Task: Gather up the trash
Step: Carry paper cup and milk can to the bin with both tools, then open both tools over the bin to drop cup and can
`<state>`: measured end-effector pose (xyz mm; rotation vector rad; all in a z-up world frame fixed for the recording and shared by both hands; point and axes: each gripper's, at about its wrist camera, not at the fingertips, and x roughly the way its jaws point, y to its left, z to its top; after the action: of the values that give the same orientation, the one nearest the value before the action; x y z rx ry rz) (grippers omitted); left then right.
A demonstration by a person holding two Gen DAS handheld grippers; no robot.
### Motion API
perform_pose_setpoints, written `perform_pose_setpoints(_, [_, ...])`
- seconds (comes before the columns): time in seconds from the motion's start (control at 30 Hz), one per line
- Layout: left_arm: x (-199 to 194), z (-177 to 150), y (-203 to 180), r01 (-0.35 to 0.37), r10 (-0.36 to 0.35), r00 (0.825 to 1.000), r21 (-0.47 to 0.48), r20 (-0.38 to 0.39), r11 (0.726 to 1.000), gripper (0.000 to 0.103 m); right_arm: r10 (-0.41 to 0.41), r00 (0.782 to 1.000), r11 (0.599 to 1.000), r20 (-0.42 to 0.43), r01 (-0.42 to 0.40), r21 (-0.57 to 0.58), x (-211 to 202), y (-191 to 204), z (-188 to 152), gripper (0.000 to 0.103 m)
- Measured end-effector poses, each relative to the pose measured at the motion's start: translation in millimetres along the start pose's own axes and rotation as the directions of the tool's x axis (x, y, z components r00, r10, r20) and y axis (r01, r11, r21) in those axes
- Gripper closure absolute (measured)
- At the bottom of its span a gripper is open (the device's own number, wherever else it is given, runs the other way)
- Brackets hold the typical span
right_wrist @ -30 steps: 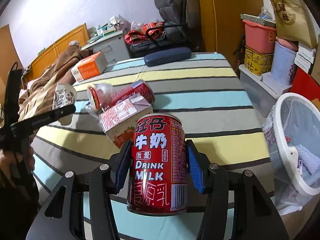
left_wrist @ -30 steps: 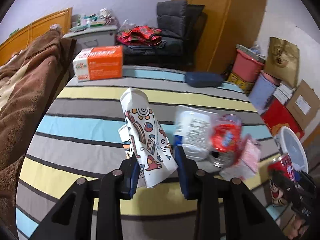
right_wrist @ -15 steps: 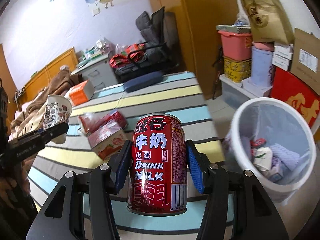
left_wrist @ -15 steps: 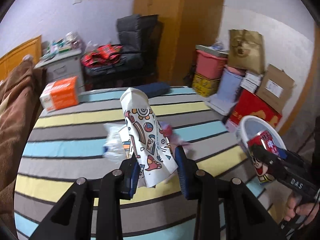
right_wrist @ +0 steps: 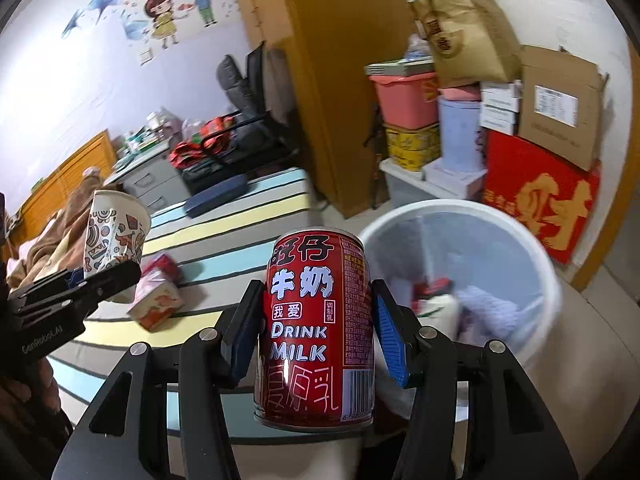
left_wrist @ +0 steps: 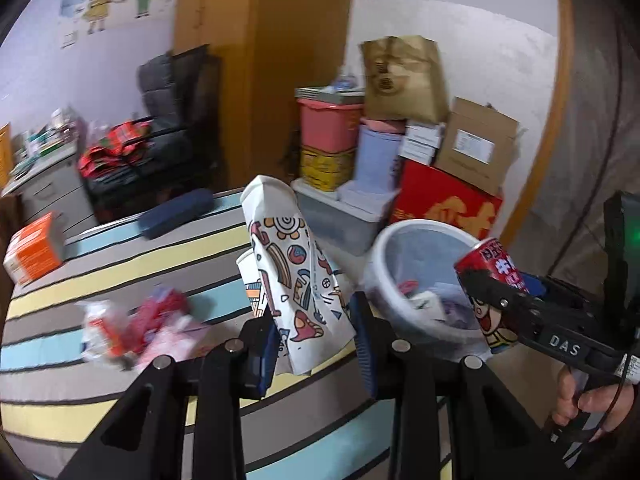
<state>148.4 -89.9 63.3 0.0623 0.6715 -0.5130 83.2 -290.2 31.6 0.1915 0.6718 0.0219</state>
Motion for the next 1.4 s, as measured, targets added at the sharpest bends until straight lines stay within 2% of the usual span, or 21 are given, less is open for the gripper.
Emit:
perform_pose_setpoints(0.33, [33, 17, -64, 0.131, -0.129, 0.991, 0.067, -0.035, 0.989, 0.068, -0.088, 0.996, 0.994, -0.001, 0.087, 0.062, -11, -49, 5, 0.049])
perform_pose_setpoints(0.5, [58, 15, -92, 0.187, -0.179, 0.980, 0.095, -0.082, 0.978, 0.068, -0.122, 0.992, 0.988, -0.028, 0.124, 0.089, -4, -72, 3, 0.049])
perform_pose_setpoints(0.67, [83, 12, -113, 0.217, -0.202, 0.970, 0.111, -0.133, 0.970, 0.068, -0.139, 0.986, 0.984, -0.094, 0.148, 0.098, 15, -94, 2, 0.048])
perform_pose_setpoints(0.8, [98, 11, -122, 0.231, -0.212, 0.964, 0.116, -0.160, 0.966, 0.068, -0.120, 0.987, 0.986, -0.105, 0.131, 0.105, 21, -104, 1, 0.049])
perform_pose_setpoints(0.93, [109, 10, -127, 0.216, -0.192, 0.966, 0.132, -0.170, 0.967, 0.068, -0.118, 0.986, 0.988, -0.119, 0.129, 0.086, 29, -107, 5, 0.049])
perform_pose_setpoints(1.0, [114, 9, -125, 0.232, -0.209, 0.959, 0.108, -0.191, 0.967, 0.067, -0.108, 0.986, 0.989, -0.125, 0.119, 0.085, 32, -108, 6, 0.048])
perform_pose_setpoints(1.13, [118, 10, -126, 0.242, -0.220, 0.958, 0.107, -0.182, 0.964, 0.067, -0.075, 0.990, 0.993, -0.121, 0.085, 0.082, 35, -110, 6, 0.048])
perform_pose_setpoints(1.2, [121, 10, -126, 0.240, -0.218, 0.957, 0.102, -0.190, 0.965, 0.063, -0.072, 0.990, 0.992, -0.123, 0.083, 0.091, 35, -110, 8, 0.048])
perform_pose_setpoints(1.27, [122, 11, -123, 0.242, -0.223, 0.957, 0.086, -0.187, 0.966, 0.046, -0.077, 0.990, 0.992, -0.116, 0.087, 0.088, 33, -110, 10, 0.046])
perform_pose_setpoints(1.4, [120, 11, -120, 0.232, -0.215, 0.960, 0.080, -0.177, 0.969, 0.046, -0.099, 0.989, 0.991, -0.113, 0.108, 0.079, 33, -108, 12, 0.045])
